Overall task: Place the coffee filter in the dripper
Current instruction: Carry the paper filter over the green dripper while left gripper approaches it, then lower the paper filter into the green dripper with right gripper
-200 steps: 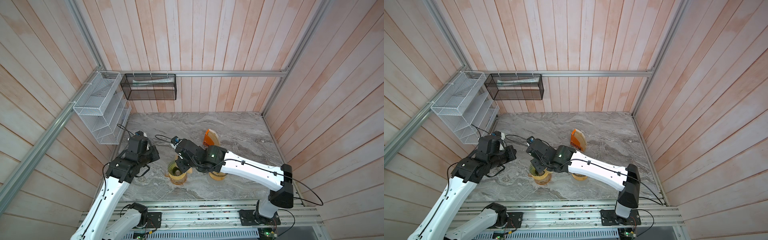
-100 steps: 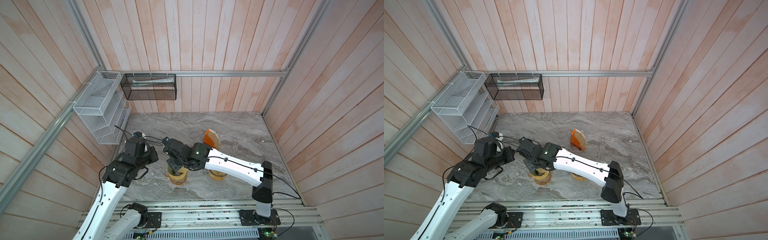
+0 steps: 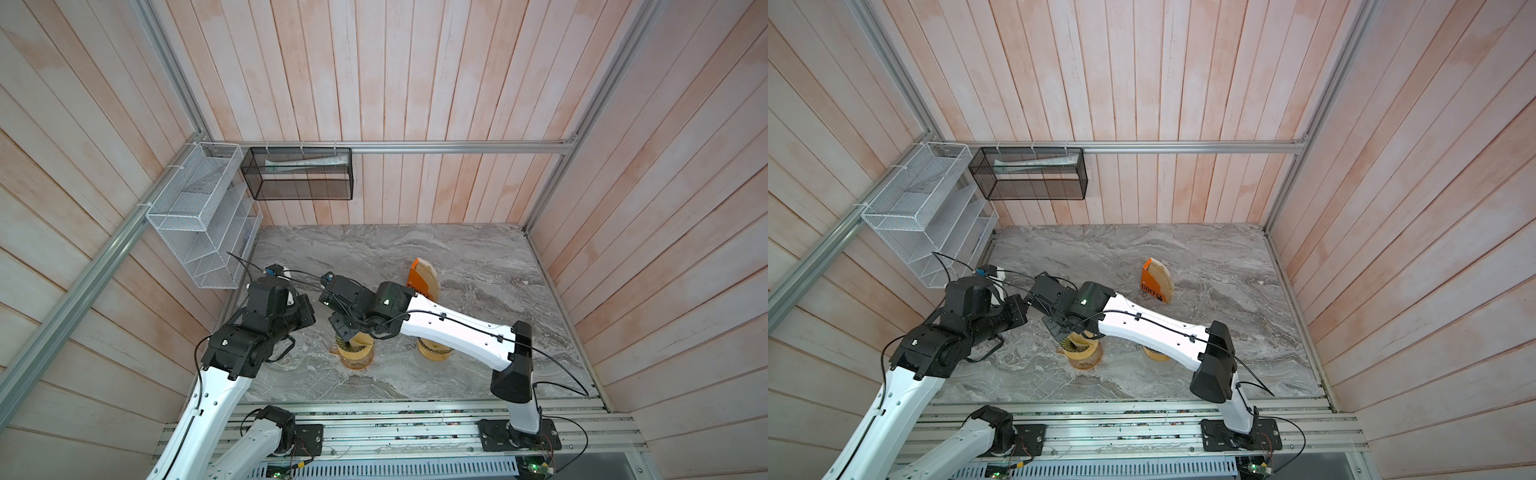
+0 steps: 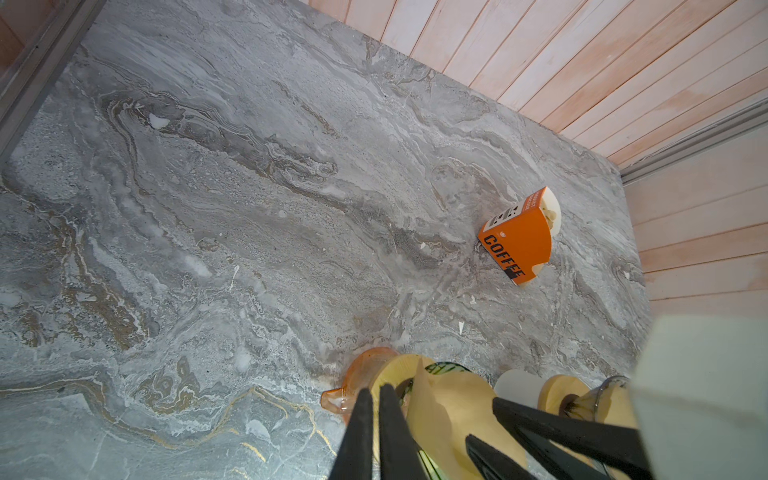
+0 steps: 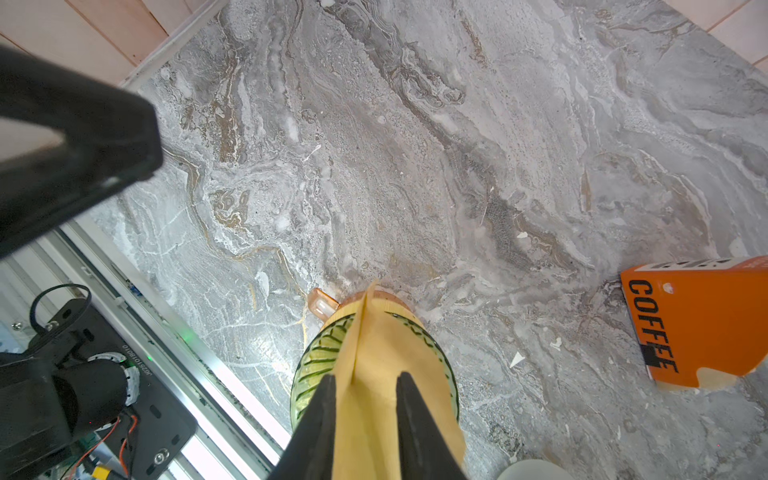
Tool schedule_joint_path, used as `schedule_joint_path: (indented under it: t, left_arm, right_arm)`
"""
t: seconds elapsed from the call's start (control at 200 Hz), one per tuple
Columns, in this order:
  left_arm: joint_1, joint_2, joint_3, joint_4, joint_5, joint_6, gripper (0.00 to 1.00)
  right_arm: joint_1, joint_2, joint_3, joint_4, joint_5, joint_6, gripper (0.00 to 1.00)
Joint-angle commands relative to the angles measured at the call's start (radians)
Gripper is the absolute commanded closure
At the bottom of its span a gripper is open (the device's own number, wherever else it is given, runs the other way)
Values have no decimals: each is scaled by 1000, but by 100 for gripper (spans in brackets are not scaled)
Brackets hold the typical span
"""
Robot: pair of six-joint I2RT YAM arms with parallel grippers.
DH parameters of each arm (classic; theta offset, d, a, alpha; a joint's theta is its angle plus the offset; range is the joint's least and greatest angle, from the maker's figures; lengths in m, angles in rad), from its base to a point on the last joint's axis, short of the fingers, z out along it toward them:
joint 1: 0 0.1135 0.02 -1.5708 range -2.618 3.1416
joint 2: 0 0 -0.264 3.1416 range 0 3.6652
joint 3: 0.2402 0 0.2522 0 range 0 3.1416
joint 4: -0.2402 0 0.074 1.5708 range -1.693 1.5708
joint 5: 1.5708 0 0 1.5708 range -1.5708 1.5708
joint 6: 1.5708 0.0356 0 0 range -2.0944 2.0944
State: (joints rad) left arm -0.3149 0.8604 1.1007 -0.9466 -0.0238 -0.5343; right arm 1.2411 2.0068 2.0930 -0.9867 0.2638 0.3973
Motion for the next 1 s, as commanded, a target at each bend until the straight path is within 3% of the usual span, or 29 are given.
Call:
schedule_joint_path:
  t: [0.0,0.21,0.46,0.625,0.995]
  left_arm:
    - [3,-11,-9,1,43,33,90]
    - [-2,-8,-27,12,218,43,90]
    - [-60,-82,-101,-29,332,-39,90]
    - [-133,-117,-134,-71,306,-94,90]
    - [-144,-111,-215,-33,344,-108,91]
  right_arm:
    - [-4,-49,-25,14,-13,17,72]
    - [-57,-205,-200,151,-78,26,73]
    - [-118,-401,-472,364,-147,-4,80]
    - [-102,-376,-474,355,-178,-51,81]
    - [-48,-293,-438,306,-130,-110,84]
